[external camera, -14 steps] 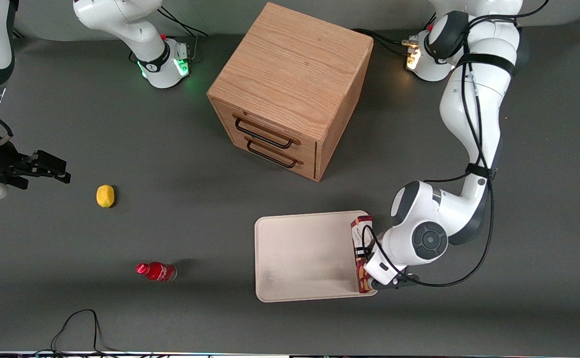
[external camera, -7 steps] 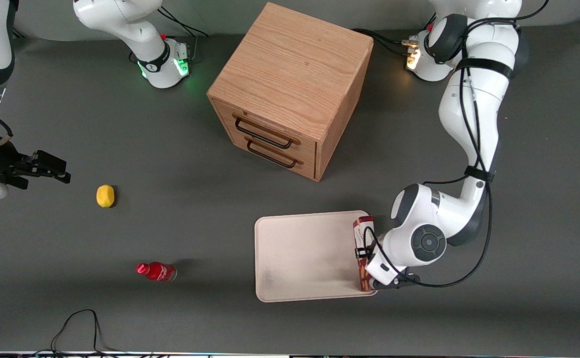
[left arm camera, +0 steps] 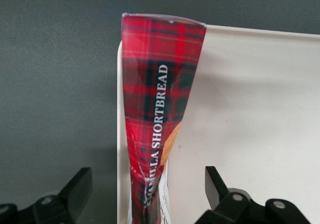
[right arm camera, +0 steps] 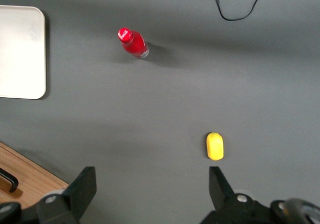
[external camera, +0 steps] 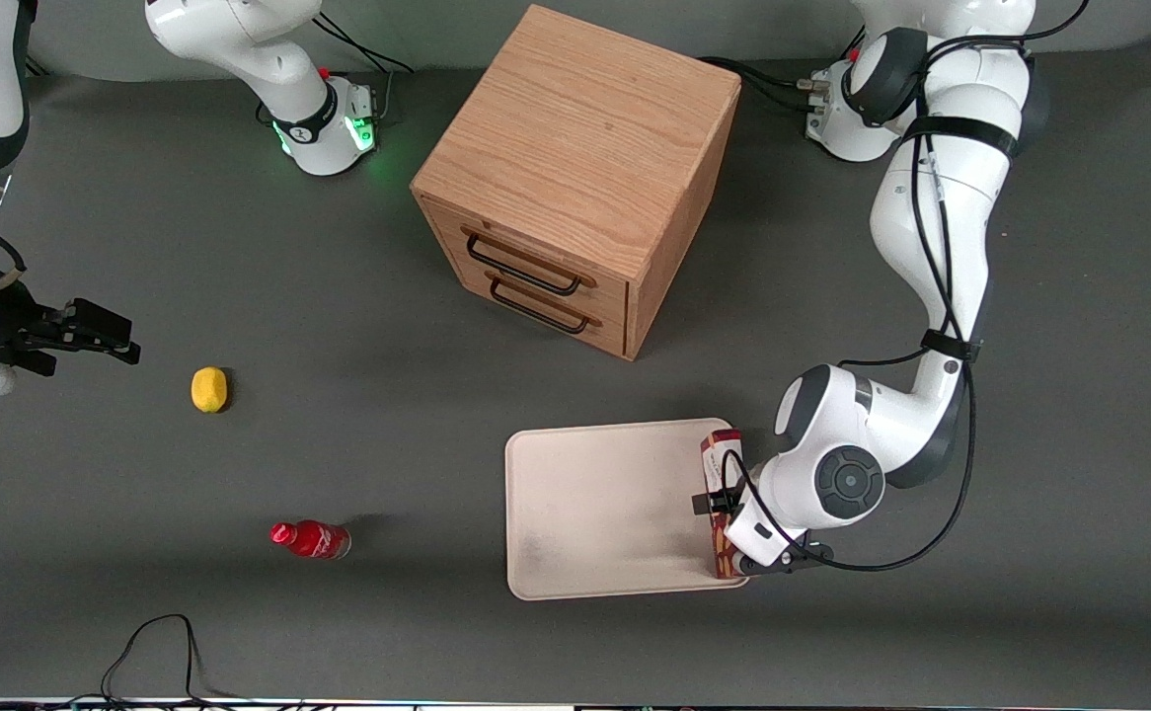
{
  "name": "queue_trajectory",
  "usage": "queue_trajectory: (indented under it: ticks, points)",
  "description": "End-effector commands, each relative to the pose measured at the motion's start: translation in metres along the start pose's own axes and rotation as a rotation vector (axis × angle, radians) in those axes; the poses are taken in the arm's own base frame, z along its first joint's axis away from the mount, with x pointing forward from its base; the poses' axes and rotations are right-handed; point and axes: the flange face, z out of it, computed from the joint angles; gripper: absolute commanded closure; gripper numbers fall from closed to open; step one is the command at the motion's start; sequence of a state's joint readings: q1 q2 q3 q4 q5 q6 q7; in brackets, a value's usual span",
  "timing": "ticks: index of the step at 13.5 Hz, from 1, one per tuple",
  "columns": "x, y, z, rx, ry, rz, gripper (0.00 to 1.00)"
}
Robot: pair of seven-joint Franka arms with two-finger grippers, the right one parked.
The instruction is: Place red cookie box on tray
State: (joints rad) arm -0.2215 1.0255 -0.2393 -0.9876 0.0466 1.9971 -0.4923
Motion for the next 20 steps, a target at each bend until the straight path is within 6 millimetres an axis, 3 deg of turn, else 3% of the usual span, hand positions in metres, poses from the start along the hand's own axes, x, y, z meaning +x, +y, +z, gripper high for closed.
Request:
queue_trajectory:
  ticks: [1, 3, 8, 9, 15, 17, 20]
  points:
    - [-0.003, 0.000, -0.018, 0.024, 0.012, -0.016, 0.00]
    - [-0.015, 0.000, -0.043, 0.057, -0.029, -0.012, 0.00]
    - [-0.041, 0.002, -0.134, 0.107, -0.060, -0.026, 0.00]
    - [-0.046, -0.005, -0.156, 0.113, -0.057, -0.022, 0.00]
    - [-0.087, -0.103, -0.268, 0.160, -0.051, 0.031, 0.00]
    - [-0.095, -0.149, -0.306, 0.175, -0.081, 0.023, 0.00]
    - [-0.106, -0.209, -0.345, 0.181, -0.107, 0.015, 0.00]
